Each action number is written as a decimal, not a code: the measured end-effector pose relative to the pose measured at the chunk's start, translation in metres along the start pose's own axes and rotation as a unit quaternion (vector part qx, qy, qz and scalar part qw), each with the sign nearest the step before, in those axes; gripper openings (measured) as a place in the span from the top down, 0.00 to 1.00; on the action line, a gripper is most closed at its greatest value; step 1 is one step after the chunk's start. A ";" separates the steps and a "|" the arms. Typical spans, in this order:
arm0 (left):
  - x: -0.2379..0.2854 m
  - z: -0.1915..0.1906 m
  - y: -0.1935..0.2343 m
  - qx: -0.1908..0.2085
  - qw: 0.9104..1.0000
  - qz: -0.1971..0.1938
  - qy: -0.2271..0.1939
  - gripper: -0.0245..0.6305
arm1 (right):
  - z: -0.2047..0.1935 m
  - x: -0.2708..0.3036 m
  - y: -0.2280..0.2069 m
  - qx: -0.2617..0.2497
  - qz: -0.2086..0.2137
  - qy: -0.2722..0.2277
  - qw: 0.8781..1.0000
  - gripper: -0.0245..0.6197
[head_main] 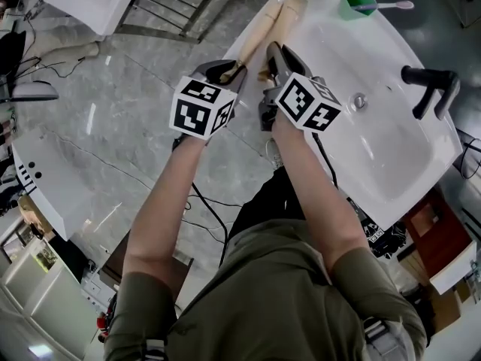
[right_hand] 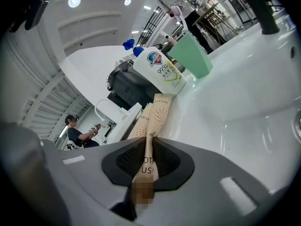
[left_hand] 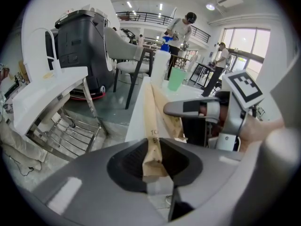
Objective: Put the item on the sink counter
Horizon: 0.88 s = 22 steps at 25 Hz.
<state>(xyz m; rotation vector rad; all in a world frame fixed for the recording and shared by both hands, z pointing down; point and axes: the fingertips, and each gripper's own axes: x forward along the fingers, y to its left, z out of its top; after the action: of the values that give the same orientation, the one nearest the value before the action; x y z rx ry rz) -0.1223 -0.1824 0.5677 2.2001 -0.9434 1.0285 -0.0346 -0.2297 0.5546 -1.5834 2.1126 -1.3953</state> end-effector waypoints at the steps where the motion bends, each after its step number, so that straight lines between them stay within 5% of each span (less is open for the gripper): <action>1: 0.000 0.000 0.000 0.000 1.000 0.001 0.000 0.85 | 0.000 0.000 0.000 0.000 0.000 0.000 1.000 0.88; 22: -0.002 0.009 0.000 0.026 0.999 0.017 -0.016 0.84 | -0.005 0.007 0.010 -0.006 0.010 0.012 1.000 0.82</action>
<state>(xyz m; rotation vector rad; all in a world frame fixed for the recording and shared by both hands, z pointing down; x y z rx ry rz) -0.1186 -0.1882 0.5610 2.2561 -0.9812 1.0470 -0.0475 -0.2321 0.5525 -1.5522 2.1486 -1.4061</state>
